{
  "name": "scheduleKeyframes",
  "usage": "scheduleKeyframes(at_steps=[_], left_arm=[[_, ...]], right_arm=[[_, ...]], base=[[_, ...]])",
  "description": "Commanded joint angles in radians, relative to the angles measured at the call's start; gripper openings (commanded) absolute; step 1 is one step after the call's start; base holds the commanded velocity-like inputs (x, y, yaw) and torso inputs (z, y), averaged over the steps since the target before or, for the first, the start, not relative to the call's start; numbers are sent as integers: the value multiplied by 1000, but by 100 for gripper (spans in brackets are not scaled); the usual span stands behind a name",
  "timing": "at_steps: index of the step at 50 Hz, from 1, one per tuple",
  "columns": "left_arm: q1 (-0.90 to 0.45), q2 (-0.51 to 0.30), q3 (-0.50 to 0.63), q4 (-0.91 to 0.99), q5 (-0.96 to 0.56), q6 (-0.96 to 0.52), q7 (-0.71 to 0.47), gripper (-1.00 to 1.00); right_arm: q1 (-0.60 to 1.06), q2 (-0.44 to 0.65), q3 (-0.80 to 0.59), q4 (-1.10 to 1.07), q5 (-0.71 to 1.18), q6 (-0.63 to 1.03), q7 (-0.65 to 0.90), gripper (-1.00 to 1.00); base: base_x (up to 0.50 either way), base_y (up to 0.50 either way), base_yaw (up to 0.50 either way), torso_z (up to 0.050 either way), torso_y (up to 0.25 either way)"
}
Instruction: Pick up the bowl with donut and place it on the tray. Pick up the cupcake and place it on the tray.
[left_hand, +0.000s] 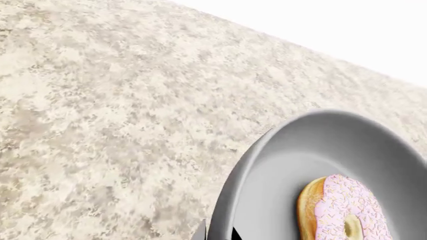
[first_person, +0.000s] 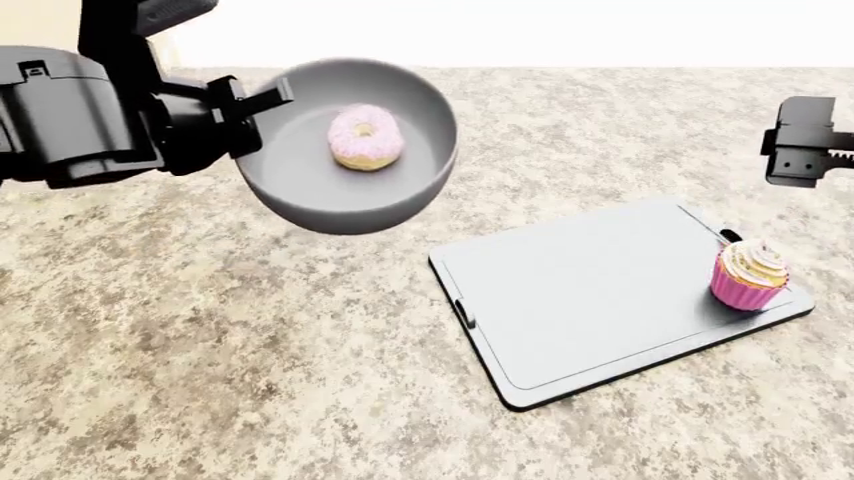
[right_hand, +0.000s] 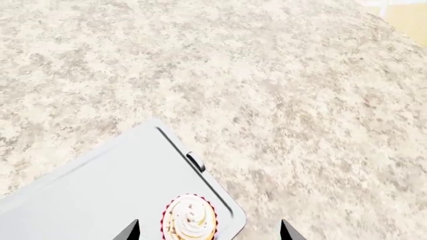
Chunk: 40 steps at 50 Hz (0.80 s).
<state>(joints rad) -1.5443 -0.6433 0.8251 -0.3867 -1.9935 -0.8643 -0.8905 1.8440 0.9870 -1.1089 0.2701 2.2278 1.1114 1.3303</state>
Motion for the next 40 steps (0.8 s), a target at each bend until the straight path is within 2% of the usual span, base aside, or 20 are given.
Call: scheduleKeyframes(at_steps=[1, 7, 12, 27, 31, 40], left_arm=[[-20, 120, 22, -85, 38, 0, 100, -100], [-26, 181, 48, -157, 76, -2, 189, -100], [-54, 249, 88, -280, 138, -12, 329, -100], [-68, 418, 159, -496, 225, 0, 572, -100], [-74, 534, 215, -641, 281, 3, 735, -100], [-95, 637, 269, -795, 329, 8, 882, -100]], right_arm=[[27, 7, 3, 0, 2, 6, 9, 100], [18, 19, 1, -7, -7, -3, 7, 100], [15, 25, 1, -11, -9, -8, 4, 100], [20, 41, -2, -25, -1, -17, 22, 100], [14, 53, -1, -33, -10, -27, 21, 100], [4, 62, -4, -37, -15, -35, 15, 100]], base=[[0, 0, 0, 0, 0], [0, 0, 0, 0, 0], [0, 0, 0, 0, 0], [0, 0, 0, 0, 1], [0, 0, 0, 0, 0], [0, 0, 0, 0, 0]])
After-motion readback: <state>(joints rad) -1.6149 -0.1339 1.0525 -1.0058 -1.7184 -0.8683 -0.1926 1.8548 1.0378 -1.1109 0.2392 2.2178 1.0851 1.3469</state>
